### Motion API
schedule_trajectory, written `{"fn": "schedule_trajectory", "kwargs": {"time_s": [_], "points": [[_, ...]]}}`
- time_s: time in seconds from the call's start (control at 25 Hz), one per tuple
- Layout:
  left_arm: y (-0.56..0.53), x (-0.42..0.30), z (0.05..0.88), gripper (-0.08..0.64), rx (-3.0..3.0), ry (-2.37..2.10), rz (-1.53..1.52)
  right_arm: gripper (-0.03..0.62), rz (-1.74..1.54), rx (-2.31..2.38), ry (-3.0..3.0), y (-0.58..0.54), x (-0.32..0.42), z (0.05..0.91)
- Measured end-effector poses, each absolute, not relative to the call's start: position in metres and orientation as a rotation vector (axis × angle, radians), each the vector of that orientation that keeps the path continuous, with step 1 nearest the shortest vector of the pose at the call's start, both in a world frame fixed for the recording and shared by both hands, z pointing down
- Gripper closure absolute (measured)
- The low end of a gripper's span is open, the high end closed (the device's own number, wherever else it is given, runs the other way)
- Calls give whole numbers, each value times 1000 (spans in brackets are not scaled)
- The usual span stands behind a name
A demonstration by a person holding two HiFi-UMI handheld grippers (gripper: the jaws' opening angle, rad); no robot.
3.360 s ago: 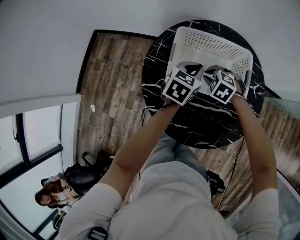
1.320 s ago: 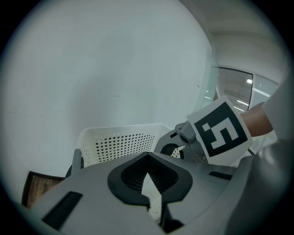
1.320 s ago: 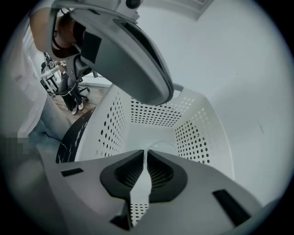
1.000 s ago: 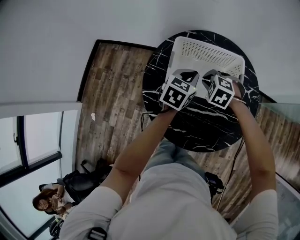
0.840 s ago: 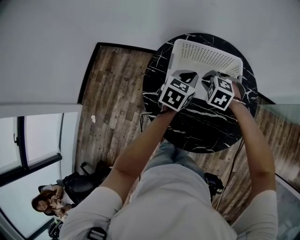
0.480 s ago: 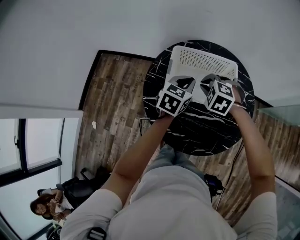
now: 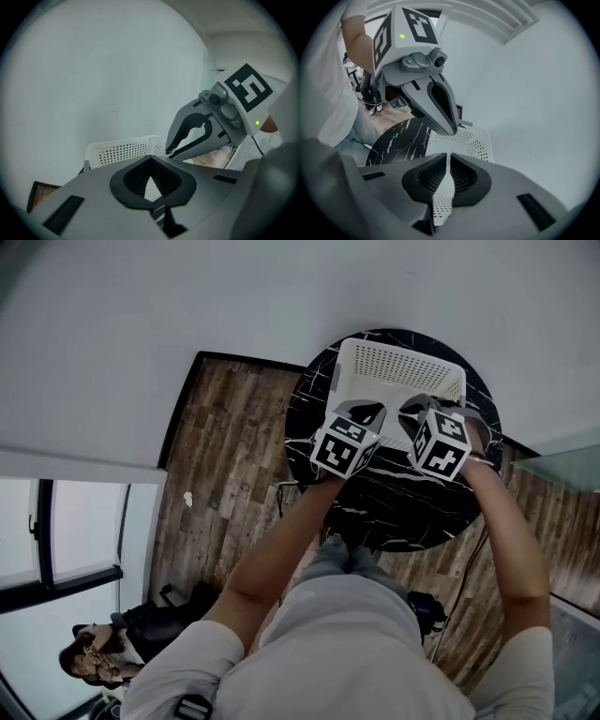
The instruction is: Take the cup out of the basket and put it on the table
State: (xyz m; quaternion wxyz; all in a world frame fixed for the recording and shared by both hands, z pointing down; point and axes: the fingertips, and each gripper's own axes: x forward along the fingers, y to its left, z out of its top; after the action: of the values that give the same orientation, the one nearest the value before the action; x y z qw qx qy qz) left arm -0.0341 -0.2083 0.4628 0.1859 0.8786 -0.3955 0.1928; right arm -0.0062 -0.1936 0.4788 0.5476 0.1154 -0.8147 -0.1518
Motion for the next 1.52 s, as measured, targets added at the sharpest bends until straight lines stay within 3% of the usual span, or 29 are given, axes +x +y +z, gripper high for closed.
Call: {"fn": "schedule_trajectory", "kwargs": {"time_s": [0.76, 1.52], "points": [[-196, 10, 457, 561, 2538, -1019, 556, 568, -341, 368, -1911, -175, 35, 452], [-171, 113, 452, 561, 2648, -781, 571, 568, -247, 539, -1827, -144, 136, 437]]}}
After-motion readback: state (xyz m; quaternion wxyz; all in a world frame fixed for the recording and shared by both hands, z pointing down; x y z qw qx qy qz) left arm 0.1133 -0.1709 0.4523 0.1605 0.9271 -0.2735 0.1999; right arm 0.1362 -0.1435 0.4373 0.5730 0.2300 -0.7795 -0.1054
